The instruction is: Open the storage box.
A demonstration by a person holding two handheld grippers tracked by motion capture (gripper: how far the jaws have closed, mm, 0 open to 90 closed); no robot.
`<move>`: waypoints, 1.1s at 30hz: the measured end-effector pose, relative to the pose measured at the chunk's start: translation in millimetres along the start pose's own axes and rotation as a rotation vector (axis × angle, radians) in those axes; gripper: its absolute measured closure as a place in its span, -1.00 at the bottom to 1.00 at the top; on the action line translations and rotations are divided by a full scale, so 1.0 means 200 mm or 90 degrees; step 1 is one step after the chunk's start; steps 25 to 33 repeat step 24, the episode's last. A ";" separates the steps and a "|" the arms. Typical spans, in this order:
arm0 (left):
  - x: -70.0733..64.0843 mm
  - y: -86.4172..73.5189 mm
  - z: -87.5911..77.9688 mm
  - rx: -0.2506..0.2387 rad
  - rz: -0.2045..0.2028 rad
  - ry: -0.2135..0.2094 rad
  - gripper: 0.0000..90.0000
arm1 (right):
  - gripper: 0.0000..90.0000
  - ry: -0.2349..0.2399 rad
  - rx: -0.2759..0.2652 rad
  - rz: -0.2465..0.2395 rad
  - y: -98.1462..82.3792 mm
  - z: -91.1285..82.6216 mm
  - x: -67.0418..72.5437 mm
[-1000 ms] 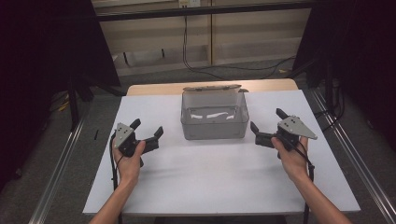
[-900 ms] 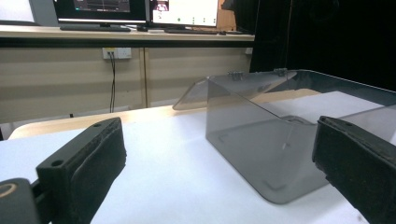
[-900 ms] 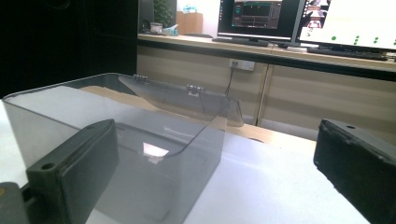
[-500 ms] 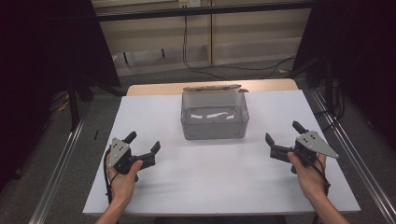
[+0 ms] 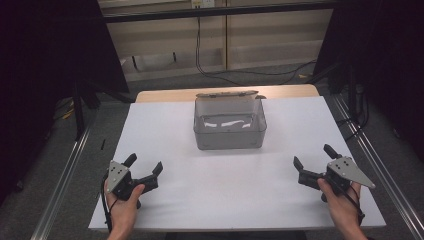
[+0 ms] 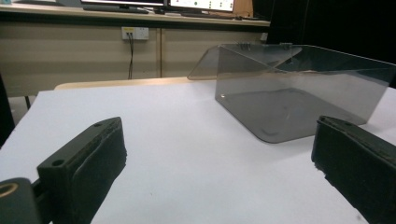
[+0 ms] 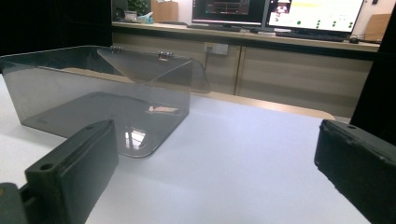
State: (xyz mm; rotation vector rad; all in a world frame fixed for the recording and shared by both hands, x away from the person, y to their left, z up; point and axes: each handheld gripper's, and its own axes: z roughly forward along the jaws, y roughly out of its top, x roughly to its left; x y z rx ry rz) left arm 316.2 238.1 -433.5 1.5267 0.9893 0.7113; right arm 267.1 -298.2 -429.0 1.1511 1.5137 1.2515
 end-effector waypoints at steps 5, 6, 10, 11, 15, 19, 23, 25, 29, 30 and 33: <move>0.00 -0.03 -0.04 0.005 -0.004 -0.001 -0.93 | -1.00 -0.006 -0.003 0.002 -0.01 -0.04 0.00; 0.00 -0.03 -0.05 0.009 -0.009 -0.001 -0.93 | -1.00 -0.004 -0.001 0.002 -0.02 -0.05 0.00; 0.01 -0.05 -0.07 0.013 -0.015 0.000 -0.93 | -1.00 -0.009 0.016 0.000 -0.05 -0.09 -0.02; 0.00 -0.05 -0.08 0.002 -0.031 -0.001 -0.93 | -1.00 -0.009 0.016 -0.003 -0.06 -0.10 -0.02; 0.00 -0.05 -0.10 0.002 -0.031 0.001 -0.94 | -1.00 -0.007 0.014 -0.003 -0.08 -0.15 -0.03; 0.02 -0.07 -0.07 0.023 -0.034 0.009 -0.94 | -1.00 -0.013 0.009 -0.002 -0.08 -0.11 -0.02; 0.02 -0.06 -0.07 0.024 -0.028 0.006 -0.94 | -1.00 -0.010 0.012 0.003 -0.08 -0.10 -0.01; 0.02 -0.06 -0.07 0.021 -0.026 0.009 -0.94 | -1.00 -0.008 0.010 0.002 -0.07 -0.09 -0.01; 0.02 -0.06 -0.07 0.021 -0.026 0.009 -0.94 | -1.00 -0.008 0.010 0.002 -0.07 -0.09 -0.01; 0.02 -0.06 -0.07 0.021 -0.026 0.009 -0.94 | -1.00 -0.008 0.010 0.002 -0.07 -0.09 -0.01; 0.02 -0.06 -0.07 0.021 -0.026 0.009 -0.94 | -1.00 -0.008 0.010 0.002 -0.07 -0.09 -0.01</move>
